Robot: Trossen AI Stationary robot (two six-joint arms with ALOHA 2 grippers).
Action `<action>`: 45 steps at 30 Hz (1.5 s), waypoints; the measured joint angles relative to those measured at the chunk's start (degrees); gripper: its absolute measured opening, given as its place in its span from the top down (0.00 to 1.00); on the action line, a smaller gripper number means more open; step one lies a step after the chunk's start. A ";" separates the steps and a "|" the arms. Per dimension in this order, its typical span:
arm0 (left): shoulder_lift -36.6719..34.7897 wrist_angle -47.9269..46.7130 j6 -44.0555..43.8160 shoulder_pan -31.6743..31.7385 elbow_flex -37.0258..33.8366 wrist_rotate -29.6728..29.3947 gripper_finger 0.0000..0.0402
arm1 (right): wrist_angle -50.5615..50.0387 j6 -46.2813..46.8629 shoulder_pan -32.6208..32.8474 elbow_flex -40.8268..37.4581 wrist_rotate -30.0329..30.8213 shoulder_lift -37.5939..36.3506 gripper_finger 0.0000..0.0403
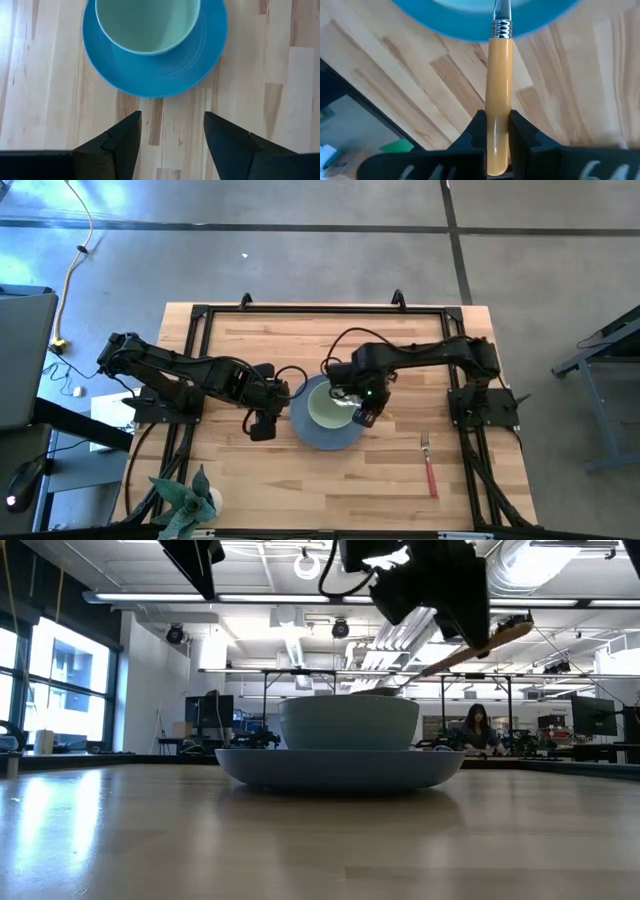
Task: Set table place
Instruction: Put the yellow spoon into the green bowl
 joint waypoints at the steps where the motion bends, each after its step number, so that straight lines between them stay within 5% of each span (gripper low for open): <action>1: 0.00 0.14 -0.01 0.00 0.00 0.00 0.50 | 0.08 -0.51 0.00 1.31 -0.02 0.64 0.97; 12: 0.00 0.41 -0.82 0.00 0.00 0.00 0.50 | -3.55 -5.84 -0.81 18.99 -2.09 11.26 0.97; 28: 0.00 0.24 -0.82 0.00 0.00 -0.01 0.50 | -3.61 -3.14 -0.57 19.27 -1.65 10.16 0.97; 45: 0.00 0.15 -0.82 0.00 0.00 0.00 0.50 | -3.70 0.67 -0.57 1.10 1.26 3.28 0.97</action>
